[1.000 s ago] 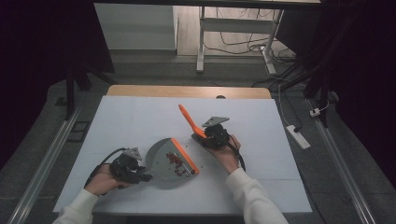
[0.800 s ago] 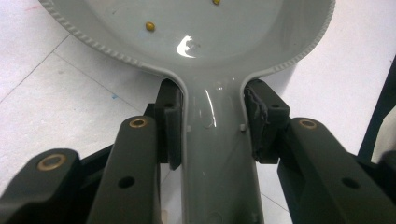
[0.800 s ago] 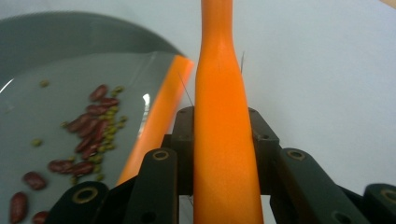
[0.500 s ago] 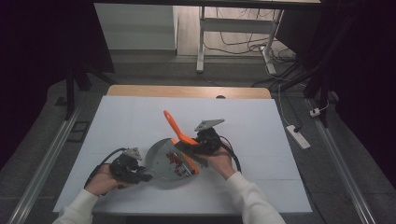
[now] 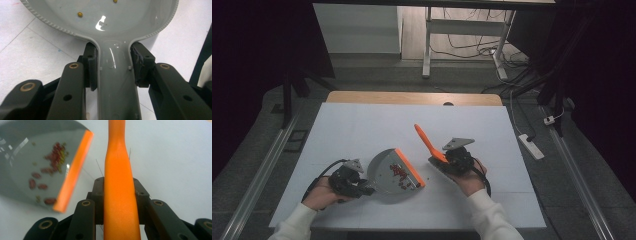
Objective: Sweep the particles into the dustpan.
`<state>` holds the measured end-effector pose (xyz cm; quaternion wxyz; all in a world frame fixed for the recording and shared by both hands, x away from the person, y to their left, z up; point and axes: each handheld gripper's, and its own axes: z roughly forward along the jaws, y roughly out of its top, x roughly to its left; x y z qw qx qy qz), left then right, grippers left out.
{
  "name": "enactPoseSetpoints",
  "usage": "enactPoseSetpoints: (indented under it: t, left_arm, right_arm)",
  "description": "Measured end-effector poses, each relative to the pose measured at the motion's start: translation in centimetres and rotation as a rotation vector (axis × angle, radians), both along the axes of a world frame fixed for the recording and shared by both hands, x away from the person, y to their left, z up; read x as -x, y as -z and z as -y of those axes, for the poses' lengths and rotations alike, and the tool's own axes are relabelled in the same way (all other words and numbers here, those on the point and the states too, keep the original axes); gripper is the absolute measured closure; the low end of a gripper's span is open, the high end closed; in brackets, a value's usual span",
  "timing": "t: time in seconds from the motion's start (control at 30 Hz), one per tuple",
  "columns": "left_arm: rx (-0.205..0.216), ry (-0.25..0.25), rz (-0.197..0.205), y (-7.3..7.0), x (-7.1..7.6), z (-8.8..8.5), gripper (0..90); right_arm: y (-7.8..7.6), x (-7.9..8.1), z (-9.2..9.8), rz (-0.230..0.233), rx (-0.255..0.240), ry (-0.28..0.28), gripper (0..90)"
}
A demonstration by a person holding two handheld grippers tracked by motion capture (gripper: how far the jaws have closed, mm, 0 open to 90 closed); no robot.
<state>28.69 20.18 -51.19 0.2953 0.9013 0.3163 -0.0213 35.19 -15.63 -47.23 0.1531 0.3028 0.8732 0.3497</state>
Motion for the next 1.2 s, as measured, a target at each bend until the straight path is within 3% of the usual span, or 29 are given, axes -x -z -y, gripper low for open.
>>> enactPoseSetpoints:
  t: [0.27,0.47,0.83,1.0,1.07,1.13,1.2]
  left_arm:
    - [0.001,0.012,0.0,-0.1,0.3,0.2,62.3]
    - [0.0,0.019,-0.002,-0.1,0.4,0.4,62.3]
    - [0.003,0.02,0.0,0.0,0.6,1.0,62.3]
    - [-0.009,0.022,0.007,0.0,0.7,1.3,62.3]
    - [-0.002,0.019,0.007,0.0,0.7,1.3,62.3]
    - [0.001,0.017,0.008,0.1,0.7,1.3,62.3]
    - [0.001,0.016,0.01,0.2,0.7,1.4,62.3]
  right_arm:
    - [0.7,1.3,1.8,-0.019,0.012,0.028,70.3]
    - [1.3,1.7,1.2,-0.038,0.036,0.007,70.3]
    - [1.4,2.9,-0.4,-0.063,0.038,-0.031,70.2]
    - [1.5,3.5,-1.7,-0.109,-0.009,-0.091,70.2]
    - [1.3,4.0,-2.3,-0.106,-0.027,-0.115,70.3]
    - [0.9,4.2,-2.6,-0.128,-0.081,-0.152,70.3]
    - [0.4,4.5,-2.8,-0.112,-0.084,-0.155,70.3]
